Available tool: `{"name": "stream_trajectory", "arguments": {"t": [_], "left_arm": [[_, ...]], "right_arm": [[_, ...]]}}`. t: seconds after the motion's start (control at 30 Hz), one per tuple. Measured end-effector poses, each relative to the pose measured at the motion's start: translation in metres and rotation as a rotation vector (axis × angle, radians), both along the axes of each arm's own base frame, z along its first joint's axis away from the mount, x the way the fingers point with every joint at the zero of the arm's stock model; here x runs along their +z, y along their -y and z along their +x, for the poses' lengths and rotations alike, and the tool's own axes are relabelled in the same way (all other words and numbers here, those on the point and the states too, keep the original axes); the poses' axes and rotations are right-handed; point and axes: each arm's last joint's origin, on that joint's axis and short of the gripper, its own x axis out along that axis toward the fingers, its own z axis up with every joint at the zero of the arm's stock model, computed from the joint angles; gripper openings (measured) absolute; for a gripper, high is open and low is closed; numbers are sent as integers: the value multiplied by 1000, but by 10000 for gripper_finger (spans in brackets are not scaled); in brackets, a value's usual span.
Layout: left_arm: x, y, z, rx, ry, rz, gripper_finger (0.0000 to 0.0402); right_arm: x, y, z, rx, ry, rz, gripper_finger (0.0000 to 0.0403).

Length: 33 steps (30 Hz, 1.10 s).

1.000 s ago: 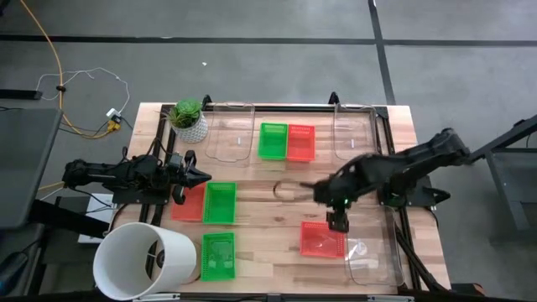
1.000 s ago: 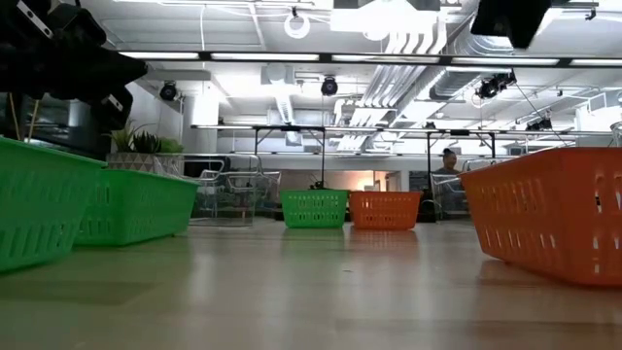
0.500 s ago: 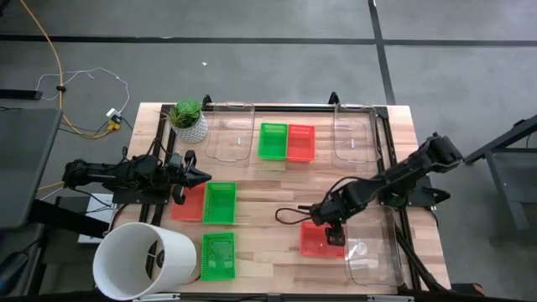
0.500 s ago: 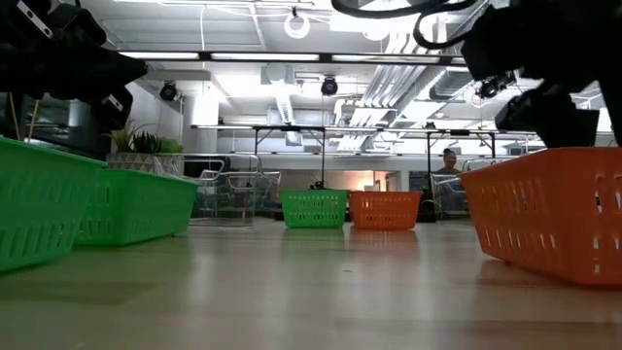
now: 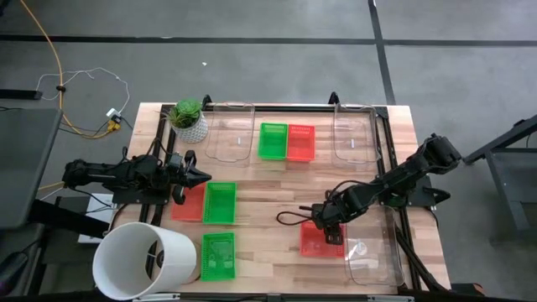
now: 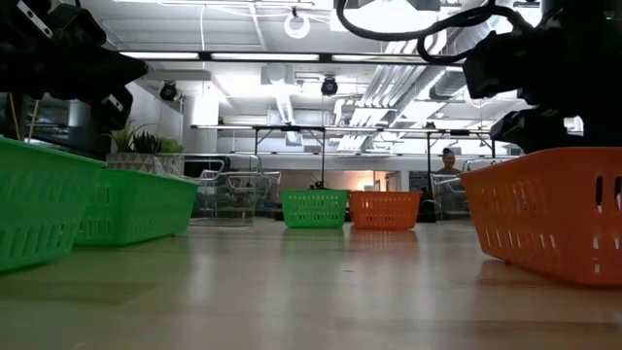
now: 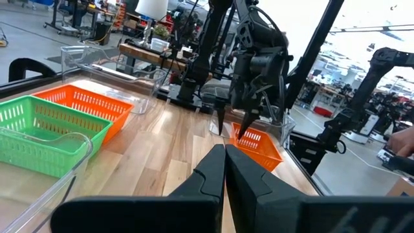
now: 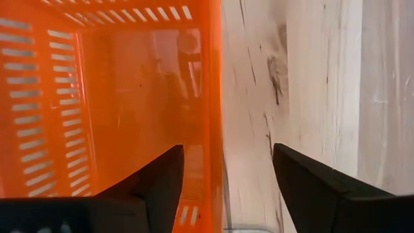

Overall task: Stack baskets by color
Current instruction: Stack the bottom orange bin on the top orange bin

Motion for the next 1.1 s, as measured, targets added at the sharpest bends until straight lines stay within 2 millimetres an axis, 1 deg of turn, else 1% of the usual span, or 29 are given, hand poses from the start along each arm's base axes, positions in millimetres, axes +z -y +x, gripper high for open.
{"name": "stream_trajectory", "arguments": {"t": [0.1, 0.23, 0.37, 0.5, 0.57, 0.63, 0.7, 0.77, 0.83, 0.97, 1.1], "left_arm": [[0, 0, 0, 0, 0, 0, 1], [0, 0, 0, 0, 0, 0, 1], [0, 0, 0, 0, 0, 0, 1], [0, 0, 0, 0, 0, 0, 1], [0, 0, 0, 0, 0, 0, 1], [0, 0, 0, 0, 0, 0, 1], [0, 0, 0, 0, 0, 0, 1], [0, 0, 0, 0, 0, 0, 1], [0, 0, 0, 0, 0, 0, 1], [0, 0, 0, 0, 0, 0, 1], [0, 0, 0, 0, 0, 0, 1]], "right_arm": [[0, 0, 1, 0, 9, 2, 199], [-4, -1, 2, 0, -2, -2, 152], [-8, -3, 6, 0, 15, 10, 92], [-7, -5, 9, 1, 47, 28, 20], [-6, -5, 10, 3, 52, 39, 7], [-4, -4, 11, -1, 49, 44, 13], [0, -1, 14, -8, 46, 56, 8], [10, 5, 20, -21, 74, 69, 3], [26, 13, 27, -28, 131, 91, 3], [65, 30, 35, -48, 287, 124, 2], [108, 52, 30, -106, 499, 152, 1]]}}
